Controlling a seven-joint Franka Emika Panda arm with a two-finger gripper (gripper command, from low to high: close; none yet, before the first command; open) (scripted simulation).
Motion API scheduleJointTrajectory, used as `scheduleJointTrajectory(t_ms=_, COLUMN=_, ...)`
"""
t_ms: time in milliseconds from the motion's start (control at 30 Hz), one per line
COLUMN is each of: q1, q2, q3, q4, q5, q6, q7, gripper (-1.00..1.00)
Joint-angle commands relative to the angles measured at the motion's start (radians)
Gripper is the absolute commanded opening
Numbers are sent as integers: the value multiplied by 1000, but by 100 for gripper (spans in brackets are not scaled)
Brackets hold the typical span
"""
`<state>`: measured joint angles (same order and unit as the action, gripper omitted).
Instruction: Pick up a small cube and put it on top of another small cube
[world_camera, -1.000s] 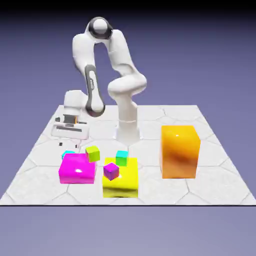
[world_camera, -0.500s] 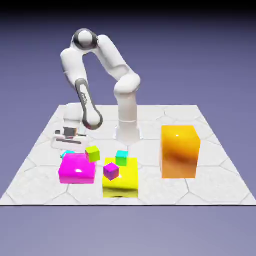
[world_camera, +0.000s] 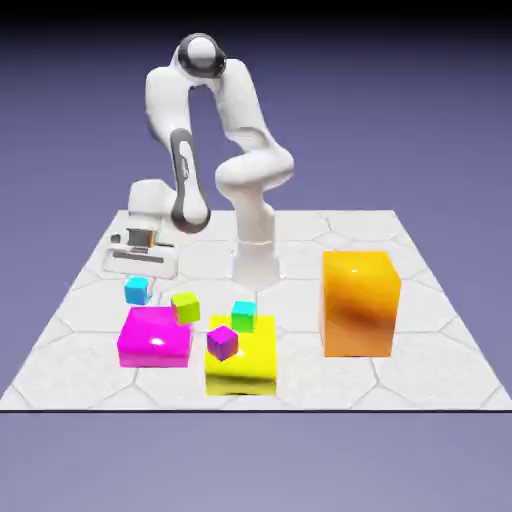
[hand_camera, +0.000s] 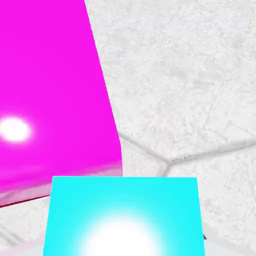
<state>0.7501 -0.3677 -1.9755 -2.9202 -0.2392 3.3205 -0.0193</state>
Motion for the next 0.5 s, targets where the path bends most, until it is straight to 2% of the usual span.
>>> scheduleJointTrajectory(t_ms=0, q1=-17, q2=3, q3=36, q4=29, q5=11, q6=-18, q7=12, gripper=-100)
scheduleJointTrajectory(t_ms=67, q1=-47, q2=9, q3=109, q4=83, q5=36, q6=-60, q7=24, gripper=-100)
scheduleJointTrajectory(t_ms=467, q1=-36, q2=126, q3=544, q4=310, q5=375, q6=-524, q7=-469, gripper=-100)
